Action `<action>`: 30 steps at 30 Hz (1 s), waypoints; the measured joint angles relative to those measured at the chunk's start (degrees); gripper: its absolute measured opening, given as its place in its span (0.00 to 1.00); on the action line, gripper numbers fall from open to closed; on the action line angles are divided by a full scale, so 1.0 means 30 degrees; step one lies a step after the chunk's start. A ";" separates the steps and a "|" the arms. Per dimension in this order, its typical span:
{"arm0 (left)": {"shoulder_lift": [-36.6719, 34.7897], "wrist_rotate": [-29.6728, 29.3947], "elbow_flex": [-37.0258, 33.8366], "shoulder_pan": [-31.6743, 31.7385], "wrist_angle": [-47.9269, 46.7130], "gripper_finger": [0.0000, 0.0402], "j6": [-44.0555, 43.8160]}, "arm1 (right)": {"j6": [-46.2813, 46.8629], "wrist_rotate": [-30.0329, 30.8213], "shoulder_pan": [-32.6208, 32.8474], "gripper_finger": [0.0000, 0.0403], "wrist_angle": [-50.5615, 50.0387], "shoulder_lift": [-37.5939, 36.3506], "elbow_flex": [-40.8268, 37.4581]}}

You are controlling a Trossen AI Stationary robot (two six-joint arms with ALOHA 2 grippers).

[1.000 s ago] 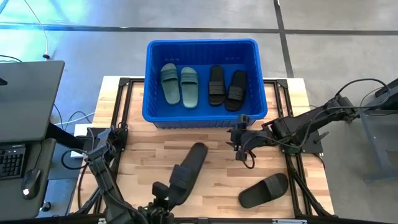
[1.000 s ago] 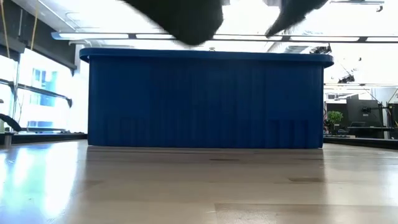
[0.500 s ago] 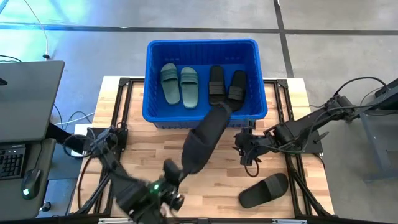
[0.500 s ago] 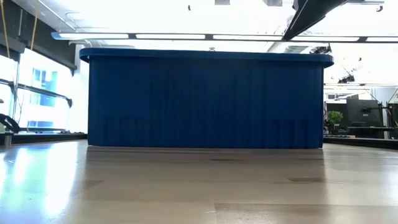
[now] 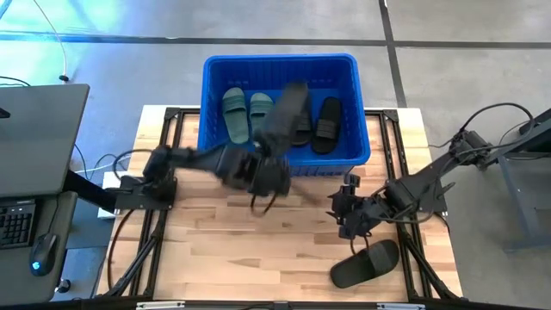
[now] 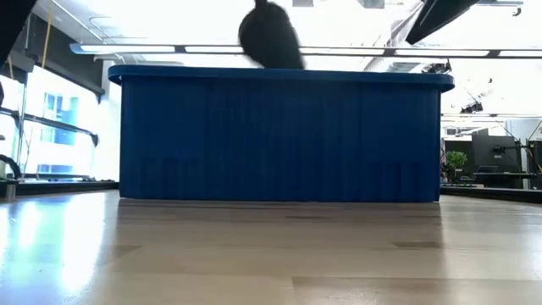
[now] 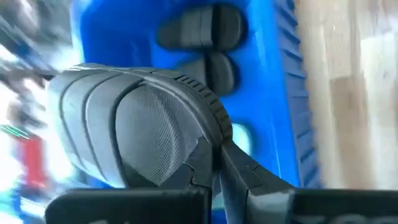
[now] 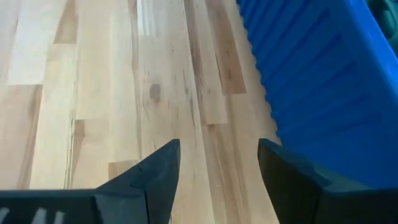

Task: Pick and place slides into bin
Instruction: Put the black slide into the blue bin

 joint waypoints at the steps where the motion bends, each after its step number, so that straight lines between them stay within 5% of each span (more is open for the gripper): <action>1: -0.0019 0.0858 -0.0094 0.0803 0.0007 0.00 -0.0866 | 0.0246 0.0257 0.0142 0.51 -0.0143 0.0000 0.0000; 7: -0.0004 0.3283 -0.1480 0.4449 -0.0003 0.00 -0.4909 | 0.1390 0.1078 0.0732 0.51 -0.0627 0.0000 0.0000; 15: 0.0003 0.6800 -0.3711 0.6004 0.0057 0.00 -1.1339 | 0.1524 0.1270 0.0945 0.51 -0.0646 0.0000 0.0000; 23: 0.0080 0.5905 -0.5450 0.6726 0.1714 0.01 -1.3212 | 0.1524 0.1277 0.0945 0.51 -0.0646 0.0000 0.0000; 30: 0.0306 0.5580 -0.7685 0.7335 0.7316 0.06 -1.2616 | 0.1449 0.1270 0.0945 0.51 -0.0885 0.0000 0.0000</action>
